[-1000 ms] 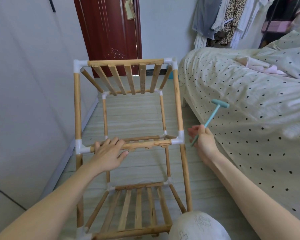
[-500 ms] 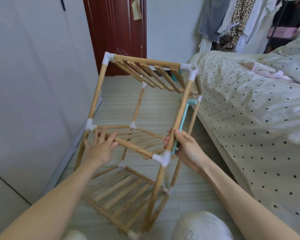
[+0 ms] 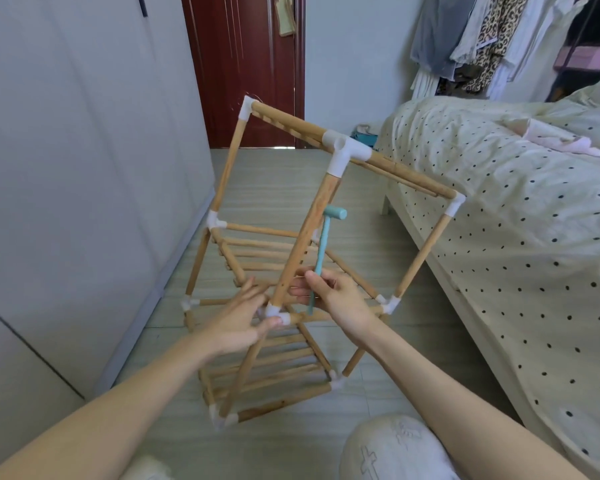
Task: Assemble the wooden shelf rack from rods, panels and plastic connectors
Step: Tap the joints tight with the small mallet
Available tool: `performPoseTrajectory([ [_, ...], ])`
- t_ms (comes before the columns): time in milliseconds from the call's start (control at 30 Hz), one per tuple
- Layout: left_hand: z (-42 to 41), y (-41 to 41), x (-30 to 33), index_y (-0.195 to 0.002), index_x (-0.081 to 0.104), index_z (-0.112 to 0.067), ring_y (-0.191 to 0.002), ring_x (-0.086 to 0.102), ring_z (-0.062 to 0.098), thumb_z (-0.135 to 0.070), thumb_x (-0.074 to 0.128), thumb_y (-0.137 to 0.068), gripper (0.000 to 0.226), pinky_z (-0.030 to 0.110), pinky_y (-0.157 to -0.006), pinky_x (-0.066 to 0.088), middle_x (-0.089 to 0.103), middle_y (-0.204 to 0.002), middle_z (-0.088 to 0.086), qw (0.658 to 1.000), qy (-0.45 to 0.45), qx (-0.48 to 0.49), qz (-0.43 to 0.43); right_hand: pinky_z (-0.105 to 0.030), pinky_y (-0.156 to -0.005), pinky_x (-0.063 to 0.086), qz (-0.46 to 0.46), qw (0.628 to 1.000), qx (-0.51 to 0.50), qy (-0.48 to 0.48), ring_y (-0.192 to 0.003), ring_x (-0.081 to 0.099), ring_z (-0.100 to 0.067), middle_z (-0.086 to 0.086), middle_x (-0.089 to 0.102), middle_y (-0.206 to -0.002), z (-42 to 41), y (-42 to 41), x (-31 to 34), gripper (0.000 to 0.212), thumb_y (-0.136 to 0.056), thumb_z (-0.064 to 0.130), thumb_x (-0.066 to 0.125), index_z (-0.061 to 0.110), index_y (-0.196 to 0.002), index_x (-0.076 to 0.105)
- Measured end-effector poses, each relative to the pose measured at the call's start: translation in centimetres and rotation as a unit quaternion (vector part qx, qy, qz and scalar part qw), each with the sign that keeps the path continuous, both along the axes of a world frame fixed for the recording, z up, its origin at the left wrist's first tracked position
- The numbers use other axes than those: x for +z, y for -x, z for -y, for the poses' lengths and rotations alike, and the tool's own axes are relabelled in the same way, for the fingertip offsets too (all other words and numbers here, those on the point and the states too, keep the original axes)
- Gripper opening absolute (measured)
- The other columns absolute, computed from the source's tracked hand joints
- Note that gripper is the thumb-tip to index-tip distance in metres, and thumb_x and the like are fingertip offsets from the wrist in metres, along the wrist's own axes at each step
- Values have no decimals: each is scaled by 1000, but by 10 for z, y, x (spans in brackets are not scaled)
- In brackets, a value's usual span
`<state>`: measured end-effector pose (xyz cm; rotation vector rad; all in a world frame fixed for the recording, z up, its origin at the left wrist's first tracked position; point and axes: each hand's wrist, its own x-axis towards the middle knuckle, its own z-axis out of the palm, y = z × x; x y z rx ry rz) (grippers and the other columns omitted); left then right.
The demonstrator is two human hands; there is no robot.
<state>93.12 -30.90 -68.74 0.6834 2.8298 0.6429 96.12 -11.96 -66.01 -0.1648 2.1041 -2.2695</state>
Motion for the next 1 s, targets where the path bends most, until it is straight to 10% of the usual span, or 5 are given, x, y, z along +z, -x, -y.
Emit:
performPoseTrajectory([
  [167, 14, 17, -17, -143, 30, -13, -110, 55, 20, -23, 47, -97, 50, 24, -84, 44, 49, -136, 12, 984, -74, 163, -14, -24, -74, 52, 68, 988, -121, -73, -86, 64, -21, -18, 66, -101, -38, -6, -27, 20, -100, 10, 39, 2, -104, 56],
  [533, 95, 33, -85, -119, 53, 11, -116, 50, 42, -15, 47, -98, 35, 41, -90, 40, 54, -124, 30, 856, -149, 491, 71, -36, -105, 34, 22, 947, -150, -284, -120, 45, -24, -10, 50, -124, -67, 24, -55, 24, -99, 17, 42, 8, -111, 61],
  [900, 77, 15, -85, -143, 36, -16, -130, 42, 32, -28, 19, -103, 45, 37, -101, 39, 34, -150, 13, 925, 98, 338, 142, -31, -87, 49, 100, 980, -148, -82, -105, 51, -12, 5, 51, -114, -51, 33, -73, 23, -100, 22, 39, 10, -102, 58],
  [1000, 54, 6, -88, -115, 58, -8, -106, 58, 31, -28, 30, -101, 37, 36, -87, 48, 61, -119, 17, 957, 90, 256, 105, -23, -62, 49, 108, 973, -176, -99, -78, 58, -14, -1, 57, -89, -59, 20, -82, 25, -102, 23, 34, 11, -112, 54],
])
